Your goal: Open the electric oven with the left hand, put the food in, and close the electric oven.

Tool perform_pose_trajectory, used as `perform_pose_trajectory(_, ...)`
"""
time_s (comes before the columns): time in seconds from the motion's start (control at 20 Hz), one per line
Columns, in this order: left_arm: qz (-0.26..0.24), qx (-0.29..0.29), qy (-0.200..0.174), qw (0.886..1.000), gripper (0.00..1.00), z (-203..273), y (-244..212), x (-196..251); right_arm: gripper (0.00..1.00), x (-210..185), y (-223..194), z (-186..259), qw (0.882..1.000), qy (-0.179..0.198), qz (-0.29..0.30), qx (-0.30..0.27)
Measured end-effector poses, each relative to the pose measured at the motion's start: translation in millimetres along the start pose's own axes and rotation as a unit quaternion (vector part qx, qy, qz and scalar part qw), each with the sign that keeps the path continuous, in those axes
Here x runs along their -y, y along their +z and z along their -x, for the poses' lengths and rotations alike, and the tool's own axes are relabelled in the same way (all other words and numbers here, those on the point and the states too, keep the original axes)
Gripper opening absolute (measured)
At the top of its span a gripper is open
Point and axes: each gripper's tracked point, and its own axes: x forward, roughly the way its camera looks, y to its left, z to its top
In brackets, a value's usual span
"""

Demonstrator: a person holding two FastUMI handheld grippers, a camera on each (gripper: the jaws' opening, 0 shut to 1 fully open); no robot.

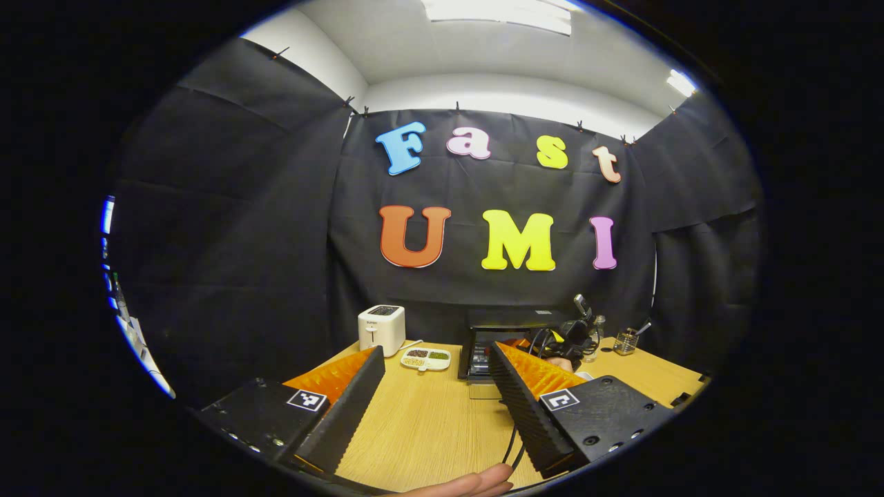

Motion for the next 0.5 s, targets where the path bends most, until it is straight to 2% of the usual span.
perform_pose_trajectory(0.2, -0.008, -0.011, -0.002, 1.0, 0.96, -10.6, -12.4, 7.0, 0.1, 12.5, 5.0, -14.5, 1.0, -0.016, 0.0, 0.018)
perform_pose_trajectory(0.45, -0.024, -0.015, 0.015, 0.999, 0.96, -13.1, -17.4, -2.9, 0.16, 24.9, 12.6, -13.8, 0.995, -0.068, 0.066, 0.027)
perform_pose_trajectory(0.5, -0.029, -0.01, 0.021, 0.999, 0.96, -13.5, -17.1, -5.8, 0.22, 32.3, 13.8, -14.5, 0.992, -0.09, 0.088, 0.027)
